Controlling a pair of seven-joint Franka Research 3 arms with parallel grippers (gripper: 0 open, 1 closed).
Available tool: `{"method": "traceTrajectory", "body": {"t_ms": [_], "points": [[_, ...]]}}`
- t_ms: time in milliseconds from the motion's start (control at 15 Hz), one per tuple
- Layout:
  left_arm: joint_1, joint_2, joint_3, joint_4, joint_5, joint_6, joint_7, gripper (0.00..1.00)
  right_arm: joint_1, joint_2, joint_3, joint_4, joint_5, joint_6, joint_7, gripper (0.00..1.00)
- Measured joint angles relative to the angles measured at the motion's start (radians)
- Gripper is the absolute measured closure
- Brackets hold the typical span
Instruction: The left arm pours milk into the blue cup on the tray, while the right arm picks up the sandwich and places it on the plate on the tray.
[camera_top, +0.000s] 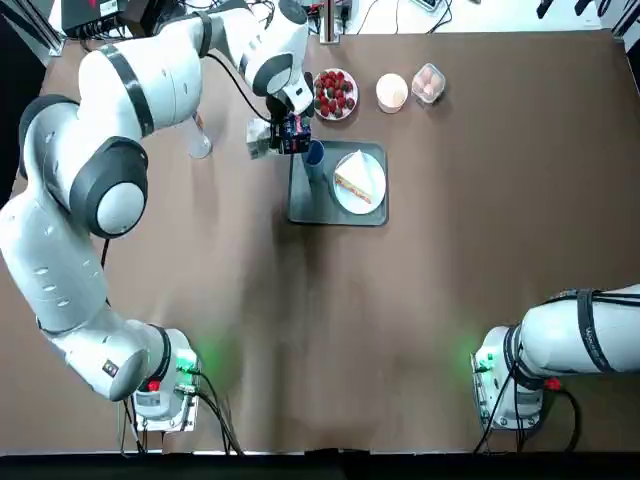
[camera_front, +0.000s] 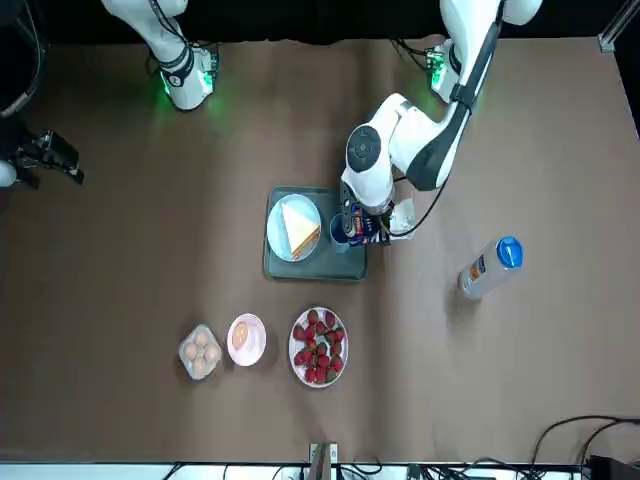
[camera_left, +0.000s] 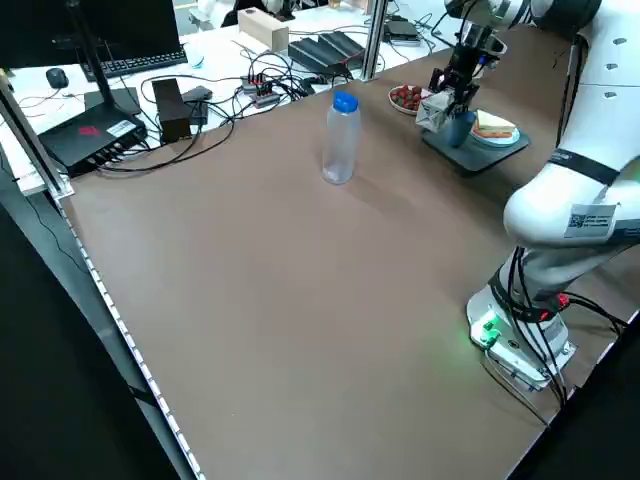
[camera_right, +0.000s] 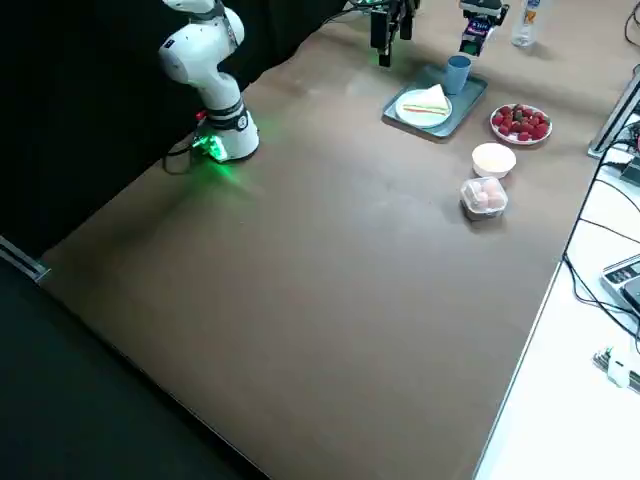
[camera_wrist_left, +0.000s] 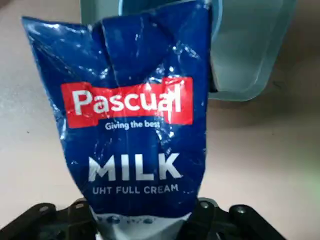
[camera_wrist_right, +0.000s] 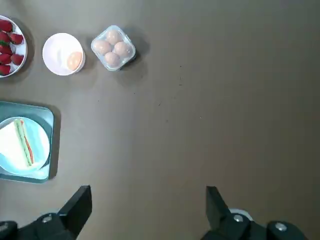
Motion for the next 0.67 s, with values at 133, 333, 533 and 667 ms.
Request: {"method": "traceTrajectory", "body": {"t_ms": [133,333,533,667], "points": [[0.0,0.002,0.0,0.002,0.0,-0.001,0.0,0.47,0.0,0.0,-0.001,0.0,0.0,0.0,-0.001,0.0],[0.001,0.002,0.002,0.01,0.0,-0.003,0.0,0.48,0.0,-0.001,-0.003,0.0,-0.004,0.004,-0.006,0.0],[0.019,-0.007,0.005,0.068,0.0,-0.06,0.0,0.48,0.0,-0.002,-0.004,0.0,-0.004,0.021,-0.006,0.0],[0.057,-0.027,0.002,0.107,-0.013,-0.127,0.013,0.48,0.0,-0.003,-0.004,0.0,-0.004,0.036,-0.006,0.0]]}}
